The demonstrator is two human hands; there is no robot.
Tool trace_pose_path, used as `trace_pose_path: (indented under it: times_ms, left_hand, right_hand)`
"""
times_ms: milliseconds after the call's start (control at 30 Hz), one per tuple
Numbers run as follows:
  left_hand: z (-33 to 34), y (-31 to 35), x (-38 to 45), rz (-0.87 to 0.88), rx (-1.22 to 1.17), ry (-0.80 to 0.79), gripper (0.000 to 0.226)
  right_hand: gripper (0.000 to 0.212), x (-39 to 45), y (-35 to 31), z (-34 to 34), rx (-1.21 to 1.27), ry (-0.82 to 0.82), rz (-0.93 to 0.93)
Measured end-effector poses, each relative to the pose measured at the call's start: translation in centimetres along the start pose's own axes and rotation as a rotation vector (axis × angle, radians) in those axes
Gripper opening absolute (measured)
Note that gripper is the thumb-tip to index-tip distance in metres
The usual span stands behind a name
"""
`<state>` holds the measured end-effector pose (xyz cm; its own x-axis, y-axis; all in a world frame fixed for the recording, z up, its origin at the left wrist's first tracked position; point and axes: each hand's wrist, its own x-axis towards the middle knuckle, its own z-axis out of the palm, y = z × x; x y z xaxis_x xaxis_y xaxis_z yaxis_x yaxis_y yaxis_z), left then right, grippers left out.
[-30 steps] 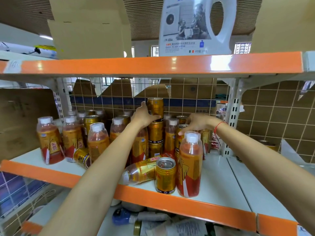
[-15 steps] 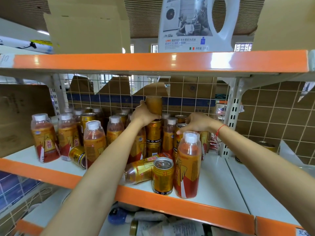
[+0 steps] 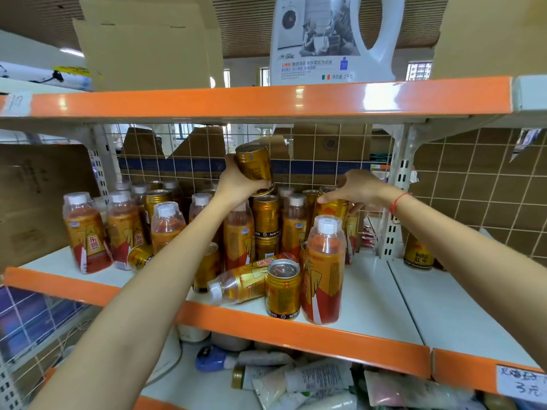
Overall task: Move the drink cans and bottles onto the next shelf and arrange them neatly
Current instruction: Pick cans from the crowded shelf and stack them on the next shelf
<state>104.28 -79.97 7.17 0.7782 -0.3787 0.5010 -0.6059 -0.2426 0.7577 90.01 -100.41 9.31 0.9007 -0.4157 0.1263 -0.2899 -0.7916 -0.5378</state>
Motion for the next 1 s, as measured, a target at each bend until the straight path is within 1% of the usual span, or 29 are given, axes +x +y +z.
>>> trace_pose_path:
  times_ms: [67, 167, 267, 300, 367, 400, 467, 533, 600, 633, 733, 800, 833, 900, 967, 1000]
  left_hand:
    - [-0.6, 0.1, -0.9, -0.028, -0.028, -0.033, 0.083]
    - [-1.3, 0.0, -2.2, -0.071, -0.073, -0.068, 0.094]
    - [-1.8, -0.2, -3.6, -0.107, -0.119, -0.085, 0.096]
    - [-1.9, -0.3, -4.1, -0.124, -0.139, -0.094, 0.095]
    - [-2.3, -0.4, -5.2, -0.172, -0.204, -0.140, 0.095]
    - [-2.6, -0.4, -5.7, -0.197, -0.246, -0.184, 0.095]
    - [-3.5, -0.2, -6.9, -0.242, -0.311, -0.335, 0.096]
    - [-4.1, 0.2, -8.3, -0.241, -0.299, -0.516, 0.096]
    - [-4.1, 0.6, -9.7, -0.213, -0.245, -0.633, 0.100]
    - [-3.7, 0.9, -10.4, -0.202, -0.221, -0.667, 0.101]
    - [-1.6, 2.1, -12.0, -0.164, -0.227, -0.752, 0.093]
    - [0.2, 3.1, -12.6, -0.129, -0.215, -0.814, 0.093]
    - [1.1, 3.7, -12.9, -0.120, -0.208, -0.839, 0.093]
    - [2.8, 4.7, -13.2, -0.105, -0.220, -0.871, 0.090]
    - [4.5, 5.6, -13.4, -0.072, -0.260, -0.917, 0.089]
    - [5.2, 6.0, -13.6, -0.061, -0.278, -0.937, 0.089]
  right_hand:
    - [0.057, -0.7, 0.1, -0.3, 0.000, 0.010, 0.007]
    - [0.058, -1.9, 0.1, -0.7, 0.007, 0.030, 0.048]
    - [0.051, -3.0, 0.4, -1.0, 0.012, 0.028, 0.077]
    - [0.052, -3.6, 0.4, -1.1, 0.012, 0.032, 0.085]
    - [0.061, -4.6, 0.7, -1.1, 0.001, 0.039, 0.095]
    - [0.066, -4.8, 1.0, -1.1, -0.006, 0.040, 0.098]
    - [0.070, -5.5, 1.4, -1.3, 0.005, 0.018, 0.118]
    - [0.070, -5.9, 2.1, -1.4, 0.024, -0.003, 0.156]
    - [0.070, -6.5, 2.9, -1.7, 0.047, -0.033, 0.197]
    - [0.069, -7.1, 3.1, -1.7, 0.048, -0.063, 0.217]
    - [0.059, -7.9, 4.6, -1.7, 0.029, -0.105, 0.267]
    - [0.059, -8.7, 5.4, -1.8, 0.024, -0.115, 0.289]
    - [0.059, -9.3, 5.3, -2.0, 0.025, -0.114, 0.295]
    - [0.062, -9.4, 7.9, -2.2, 0.042, -0.103, 0.317]
    - [0.070, -9.5, 10.3, -2.8, 0.052, -0.114, 0.361]
    - [0.070, -10.3, 10.5, -3.1, 0.087, -0.104, 0.391]
